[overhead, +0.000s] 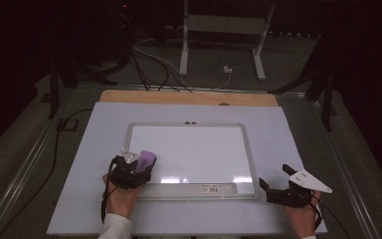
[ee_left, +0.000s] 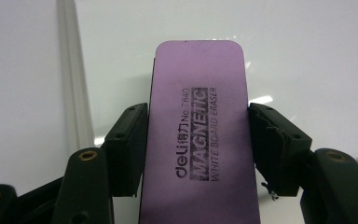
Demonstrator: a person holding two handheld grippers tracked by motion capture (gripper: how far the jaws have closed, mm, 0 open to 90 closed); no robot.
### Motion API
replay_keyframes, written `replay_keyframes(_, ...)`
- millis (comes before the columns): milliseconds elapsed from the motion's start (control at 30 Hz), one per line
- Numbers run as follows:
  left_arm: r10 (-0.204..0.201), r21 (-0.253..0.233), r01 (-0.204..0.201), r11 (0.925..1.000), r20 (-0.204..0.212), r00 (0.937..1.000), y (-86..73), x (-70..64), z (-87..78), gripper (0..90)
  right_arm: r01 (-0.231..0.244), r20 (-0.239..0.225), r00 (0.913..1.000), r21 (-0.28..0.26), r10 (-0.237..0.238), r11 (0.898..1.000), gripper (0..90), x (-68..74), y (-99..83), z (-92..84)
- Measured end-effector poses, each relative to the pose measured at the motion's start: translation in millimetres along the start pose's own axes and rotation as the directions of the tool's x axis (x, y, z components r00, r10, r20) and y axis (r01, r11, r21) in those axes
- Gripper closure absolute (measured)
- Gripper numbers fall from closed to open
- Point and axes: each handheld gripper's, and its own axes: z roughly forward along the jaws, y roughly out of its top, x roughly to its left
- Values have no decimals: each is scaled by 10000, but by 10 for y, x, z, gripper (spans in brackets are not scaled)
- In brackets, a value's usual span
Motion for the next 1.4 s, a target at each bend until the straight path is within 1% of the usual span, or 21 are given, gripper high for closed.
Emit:
replay_keyframes(100,113,102,-112,9999,-103,9999,-68,-11,-53,417,23,-5,10000,-16,-23,10000,0,4,1,2)
replay_keyframes(167,277,222,-274,9994,-161,9995,-121,-24,-80,417,44,-10,10000,-30,-44,10000,0,5,1,1)
replay_keyframes(367,190,255,-184,9995,-221,9996,-206,4,-112,416,47,-29,10000,-10,-47,10000,0,9,1,5)
replay_keyframes(400,115,218,-110,9997,-213,9997,-211,11,-115,415,50,-29,10000,-2,-50,10000,0,11,1,5)
replay_keyframes(467,131,140,-129,9998,-161,9998,-214,14,-120,410,52,-33,10000,9,-52,10000,0,12,0,6)
replay_keyframes(533,181,-196,-184,9996,-159,9997,-209,5,-147,362,47,-26,10000,8,-47,10000,0,12,1,6)
replay_keyframes(567,285,-343,-289,9990,-116,9995,-199,-4,-169,348,42,-22,10000,-5,-42,10000,0,12,1,5)
replay_keyframes(633,664,-602,-667,9960,-63,9978,-168,-44,-218,345,15,-25,10000,4,-15,10000,0,9,1,5)
replay_keyframes(667,817,-599,-820,9948,-70,9966,-158,-59,-228,347,3,-23,10000,18,-3,10000,0,8,0,6)
replay_keyframes(700,1010,-476,-1010,9937,-25,9949,-148,-77,-227,363,2,-23,10000,20,-2,10000,0,8,0,6)
replay_keyframes(733,1076,-302,-1078,9937,-78,9942,-145,-84,-216,383,3,-29,10000,19,-3,10000,0,8,0,5)
replay_keyframes(767,1052,-177,-1053,9943,-62,9944,-150,-80,-194,392,7,-31,10000,9,-7,10000,0,9,0,5)
replay_keyframes(833,864,102,-866,9962,171,9961,-168,-56,-149,398,20,-28,10000,-6,-20,10000,0,8,1,3)
replay_keyframes(867,864,47,-865,9962,123,9962,-179,-49,-146,396,11,-21,10000,-9,-11,10000,0,6,1,1)
replay_keyframes(933,737,116,-741,9972,261,9969,-168,-30,-153,402,-20,-15,10000,7,20,10000,0,3,1,1)
replay_keyframes(1067,617,217,-617,9979,33,9981,-160,15,-142,371,16,-39,10000,5,-16,10000,0,7,1,4)
replay_keyframes(1100,491,259,-491,9985,-14,9988,-163,47,-135,357,25,-37,10000,-10,-25,10000,0,8,1,3)
replay_keyframes(1133,415,269,-416,9988,23,9991,-166,71,-135,354,14,-31,10000,-2,-14,10000,0,7,1,4)
replay_keyframes(1167,235,275,-237,9993,109,9997,-174,106,-138,356,-12,-27,10000,14,12,10000,0,7,0,4)
replay_keyframes(1267,67,237,-69,9997,95,9999,-203,159,-155,417,-23,-28,10000,27,23,10000,0,3,-1,6)
replay_keyframes(1400,-411,-83,412,9991,174,9990,-232,211,-184,530,42,-47,10000,62,-42,10000,0,11,-1,15)
